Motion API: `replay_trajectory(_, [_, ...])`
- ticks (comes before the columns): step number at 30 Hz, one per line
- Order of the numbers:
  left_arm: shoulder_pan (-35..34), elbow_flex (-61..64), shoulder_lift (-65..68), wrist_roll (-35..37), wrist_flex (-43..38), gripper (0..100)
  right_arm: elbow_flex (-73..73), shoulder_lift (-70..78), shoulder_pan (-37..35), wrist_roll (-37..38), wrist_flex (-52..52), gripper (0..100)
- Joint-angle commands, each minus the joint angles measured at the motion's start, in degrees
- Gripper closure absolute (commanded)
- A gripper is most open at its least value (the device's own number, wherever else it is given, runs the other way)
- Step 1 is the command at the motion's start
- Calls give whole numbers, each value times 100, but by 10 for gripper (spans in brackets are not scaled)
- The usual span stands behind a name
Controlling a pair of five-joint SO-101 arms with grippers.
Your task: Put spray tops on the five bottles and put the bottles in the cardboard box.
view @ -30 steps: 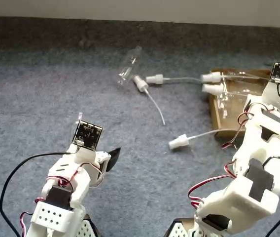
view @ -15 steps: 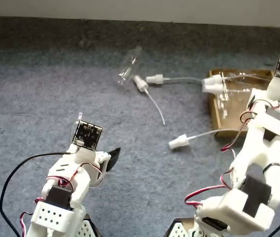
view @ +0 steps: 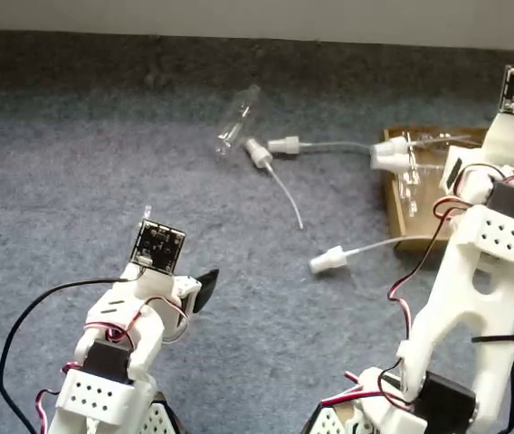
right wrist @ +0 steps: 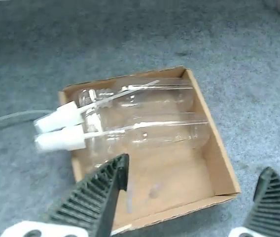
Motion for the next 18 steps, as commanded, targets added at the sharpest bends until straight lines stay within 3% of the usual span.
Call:
replay_trajectory(1, [-532,-497,-48,-9,316,755,-655,-382,-523,26,892,627])
replay_trajectory(10, [-769,-629,-48,0,457,760,-1226,-690,-1393,18,2088,627])
replay_trajectory(18, [-769,-646,-48,-35,440,930,-1209,-1288,-2352,18,2677,627])
